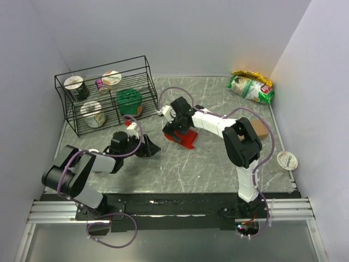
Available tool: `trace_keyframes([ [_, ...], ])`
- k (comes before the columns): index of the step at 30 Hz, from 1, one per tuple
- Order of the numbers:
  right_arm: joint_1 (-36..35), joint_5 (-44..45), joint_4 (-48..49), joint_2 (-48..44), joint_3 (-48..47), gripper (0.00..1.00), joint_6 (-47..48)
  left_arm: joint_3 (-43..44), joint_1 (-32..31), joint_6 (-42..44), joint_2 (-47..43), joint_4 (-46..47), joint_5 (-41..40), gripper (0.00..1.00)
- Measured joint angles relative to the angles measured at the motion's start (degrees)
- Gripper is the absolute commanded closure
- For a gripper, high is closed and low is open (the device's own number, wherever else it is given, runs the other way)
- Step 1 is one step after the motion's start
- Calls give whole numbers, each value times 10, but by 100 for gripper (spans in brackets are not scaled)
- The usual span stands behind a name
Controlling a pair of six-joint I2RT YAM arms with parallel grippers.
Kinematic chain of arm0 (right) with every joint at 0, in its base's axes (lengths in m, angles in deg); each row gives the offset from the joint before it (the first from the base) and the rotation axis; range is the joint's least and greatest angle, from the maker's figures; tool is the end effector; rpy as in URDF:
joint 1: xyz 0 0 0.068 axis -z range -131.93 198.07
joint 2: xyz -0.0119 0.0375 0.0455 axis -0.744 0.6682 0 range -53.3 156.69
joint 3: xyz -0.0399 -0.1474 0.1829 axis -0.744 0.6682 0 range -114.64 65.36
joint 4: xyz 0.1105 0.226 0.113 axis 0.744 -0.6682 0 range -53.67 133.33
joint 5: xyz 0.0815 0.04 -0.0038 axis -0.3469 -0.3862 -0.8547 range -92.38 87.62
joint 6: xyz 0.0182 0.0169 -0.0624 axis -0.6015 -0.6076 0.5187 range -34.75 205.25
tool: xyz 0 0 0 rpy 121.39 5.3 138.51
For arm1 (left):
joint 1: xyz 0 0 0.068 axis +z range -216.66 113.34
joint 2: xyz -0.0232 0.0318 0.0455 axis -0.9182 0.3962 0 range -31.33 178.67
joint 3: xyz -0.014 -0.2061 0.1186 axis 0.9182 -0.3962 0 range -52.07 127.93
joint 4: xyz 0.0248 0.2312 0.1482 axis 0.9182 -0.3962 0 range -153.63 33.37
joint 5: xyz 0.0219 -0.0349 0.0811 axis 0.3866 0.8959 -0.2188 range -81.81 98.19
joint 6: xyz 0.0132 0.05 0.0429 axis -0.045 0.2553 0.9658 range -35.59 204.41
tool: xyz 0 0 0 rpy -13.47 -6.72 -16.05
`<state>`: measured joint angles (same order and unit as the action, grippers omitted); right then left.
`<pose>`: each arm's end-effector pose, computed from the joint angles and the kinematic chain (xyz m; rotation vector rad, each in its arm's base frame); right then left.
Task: Fold the paper box
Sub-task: Close the paper box at the center of the board.
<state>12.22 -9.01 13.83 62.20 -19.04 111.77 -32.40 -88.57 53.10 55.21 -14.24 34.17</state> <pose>0.3485 0.2594 0.1255 -1.3972 2.2308 0.2082 0.2463 -0.1243 0.0748 0.1376 2.1044 -1.0313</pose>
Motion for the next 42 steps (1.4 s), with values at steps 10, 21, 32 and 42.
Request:
trace_keyframes([
  [10,0,10,-21,16,-26,1,-22,123,0,20,133,90,28,30],
  [21,16,-28,-21,13,-26,2,-26,162,2,26,303,261,115,42],
  [32,32,-68,-21,10,-26,3,-26,194,2,19,347,308,122,50],
  [42,38,-78,-21,10,-25,4,-26,221,3,16,372,324,134,73],
])
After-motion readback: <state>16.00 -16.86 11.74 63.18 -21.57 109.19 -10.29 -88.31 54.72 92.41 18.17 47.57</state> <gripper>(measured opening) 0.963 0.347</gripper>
